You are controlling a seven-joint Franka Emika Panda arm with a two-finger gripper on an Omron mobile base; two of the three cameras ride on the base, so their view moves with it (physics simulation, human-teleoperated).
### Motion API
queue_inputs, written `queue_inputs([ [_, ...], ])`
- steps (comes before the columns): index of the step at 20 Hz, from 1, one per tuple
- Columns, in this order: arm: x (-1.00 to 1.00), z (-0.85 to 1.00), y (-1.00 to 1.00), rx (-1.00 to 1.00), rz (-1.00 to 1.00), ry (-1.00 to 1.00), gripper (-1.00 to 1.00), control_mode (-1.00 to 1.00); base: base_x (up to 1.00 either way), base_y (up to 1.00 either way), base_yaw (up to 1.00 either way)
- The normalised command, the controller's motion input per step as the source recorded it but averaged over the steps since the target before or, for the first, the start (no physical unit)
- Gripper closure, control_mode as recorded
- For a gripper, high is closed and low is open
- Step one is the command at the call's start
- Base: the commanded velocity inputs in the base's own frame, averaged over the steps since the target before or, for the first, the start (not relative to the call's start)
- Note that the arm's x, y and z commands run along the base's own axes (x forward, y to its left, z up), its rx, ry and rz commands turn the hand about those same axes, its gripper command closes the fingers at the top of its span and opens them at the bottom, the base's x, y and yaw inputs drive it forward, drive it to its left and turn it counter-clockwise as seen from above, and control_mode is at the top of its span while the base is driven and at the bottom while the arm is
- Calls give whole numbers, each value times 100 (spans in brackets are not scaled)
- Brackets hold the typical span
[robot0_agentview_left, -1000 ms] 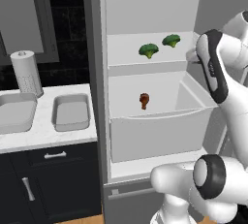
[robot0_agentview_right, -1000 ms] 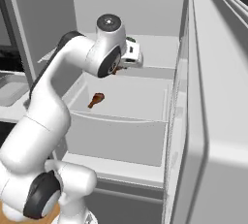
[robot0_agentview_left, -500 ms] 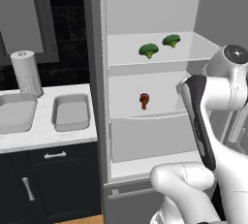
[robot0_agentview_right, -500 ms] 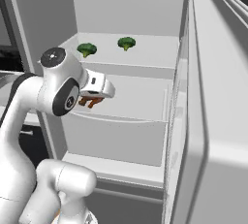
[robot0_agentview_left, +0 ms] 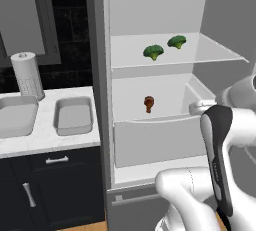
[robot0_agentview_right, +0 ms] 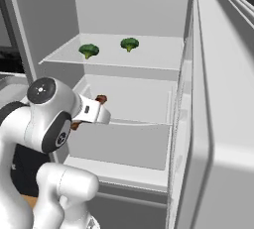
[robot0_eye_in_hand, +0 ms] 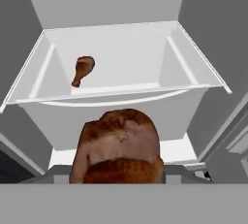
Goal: Place one broccoli and one chicken drumstick in each tupperware on the nearby counter, to pack two identical lunches.
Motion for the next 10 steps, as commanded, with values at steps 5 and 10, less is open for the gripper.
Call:
queue_inputs([
  [5, 0, 0, 0, 0, 0, 0, 100, 100, 0, 4, 0],
  [10, 0, 0, 0, 0, 0, 0, 100, 100, -1, 40, 0],
])
